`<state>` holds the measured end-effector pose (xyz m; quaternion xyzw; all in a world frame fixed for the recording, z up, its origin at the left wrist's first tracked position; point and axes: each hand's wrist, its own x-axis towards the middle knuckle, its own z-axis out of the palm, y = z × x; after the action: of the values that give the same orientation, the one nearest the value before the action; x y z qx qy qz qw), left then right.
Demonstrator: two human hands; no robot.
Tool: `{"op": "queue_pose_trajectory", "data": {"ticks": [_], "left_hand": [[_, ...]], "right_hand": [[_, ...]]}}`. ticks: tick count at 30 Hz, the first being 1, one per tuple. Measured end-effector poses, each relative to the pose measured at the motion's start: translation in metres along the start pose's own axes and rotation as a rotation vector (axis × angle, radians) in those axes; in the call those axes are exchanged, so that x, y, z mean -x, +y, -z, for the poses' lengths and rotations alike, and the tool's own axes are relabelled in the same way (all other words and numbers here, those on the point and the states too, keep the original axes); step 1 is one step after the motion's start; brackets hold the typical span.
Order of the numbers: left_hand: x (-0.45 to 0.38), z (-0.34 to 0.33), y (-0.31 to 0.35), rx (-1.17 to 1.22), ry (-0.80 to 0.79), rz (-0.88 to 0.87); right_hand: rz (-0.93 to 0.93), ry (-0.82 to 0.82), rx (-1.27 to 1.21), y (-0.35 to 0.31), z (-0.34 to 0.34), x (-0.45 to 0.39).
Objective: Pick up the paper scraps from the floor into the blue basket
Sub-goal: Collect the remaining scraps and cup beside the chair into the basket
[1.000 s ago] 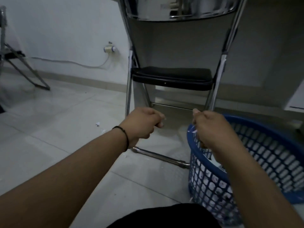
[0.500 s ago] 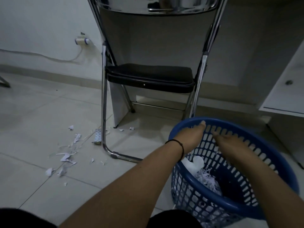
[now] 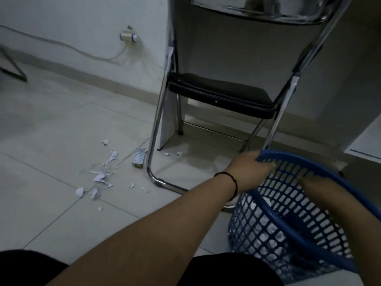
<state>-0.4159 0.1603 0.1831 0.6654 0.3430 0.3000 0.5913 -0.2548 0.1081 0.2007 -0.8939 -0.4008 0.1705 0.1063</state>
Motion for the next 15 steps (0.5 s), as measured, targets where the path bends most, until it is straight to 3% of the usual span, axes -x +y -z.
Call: {"op": "queue_pose_trajectory", "data": {"ticks": [4, 9, 15], "left_hand": [[0.024, 0.05, -0.019, 0.073, 0.103, 0.02], [0.056, 0.126, -0.044, -0.07, 0.291, 0.11], [0.091, 0.206, -0.064, -0.117, 0.575, 0.198]], "right_hand": [[0.12, 0.129, 0.124, -0.041, -0.003, 0.011], [0.382, 0.271, 0.064, -0.127, -0.007, 0.02], [0.654, 0.078, 0.156, -0.228, -0.051, 0.018]]}}
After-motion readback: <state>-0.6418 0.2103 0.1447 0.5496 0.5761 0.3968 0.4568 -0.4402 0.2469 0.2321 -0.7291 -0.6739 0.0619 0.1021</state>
